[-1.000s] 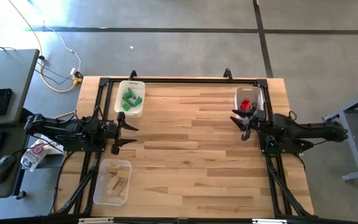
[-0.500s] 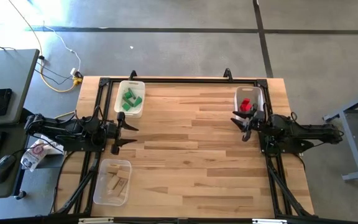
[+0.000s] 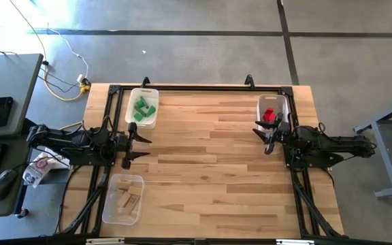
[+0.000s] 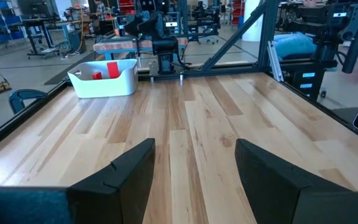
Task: Sort & place blocks by color
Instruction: Return to Home Position
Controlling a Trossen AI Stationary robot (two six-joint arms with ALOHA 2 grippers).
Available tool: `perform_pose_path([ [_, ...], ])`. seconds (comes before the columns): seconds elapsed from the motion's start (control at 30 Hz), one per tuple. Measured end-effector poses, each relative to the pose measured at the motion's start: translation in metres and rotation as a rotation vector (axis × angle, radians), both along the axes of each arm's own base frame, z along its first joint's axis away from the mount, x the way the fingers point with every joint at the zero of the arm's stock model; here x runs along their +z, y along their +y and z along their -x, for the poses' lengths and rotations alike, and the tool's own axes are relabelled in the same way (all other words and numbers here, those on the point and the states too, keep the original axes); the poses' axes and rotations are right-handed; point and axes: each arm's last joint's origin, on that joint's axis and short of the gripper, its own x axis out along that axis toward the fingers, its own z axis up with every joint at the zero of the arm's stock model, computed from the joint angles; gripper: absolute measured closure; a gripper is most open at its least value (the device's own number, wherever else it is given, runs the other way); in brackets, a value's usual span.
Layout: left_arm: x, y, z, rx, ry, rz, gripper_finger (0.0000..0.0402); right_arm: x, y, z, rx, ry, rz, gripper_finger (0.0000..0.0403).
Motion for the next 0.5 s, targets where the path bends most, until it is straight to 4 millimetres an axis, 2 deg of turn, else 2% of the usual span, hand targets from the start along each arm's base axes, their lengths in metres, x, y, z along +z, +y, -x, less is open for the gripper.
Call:
perform_pose_path([
  [0.2,0.0000,0.0000,0.0000,0.000,0.000,0.000,0.0193,0.0000,0.0001,0.0000,0.006,-0.023,-0.061,0.0247],
  [0.5,0.0000,0.0000,0.0000,0.000,0.000,0.000,0.0193,0.0002,0.0001,0.0000,0.006,-0.022,-0.057,0.0247],
])
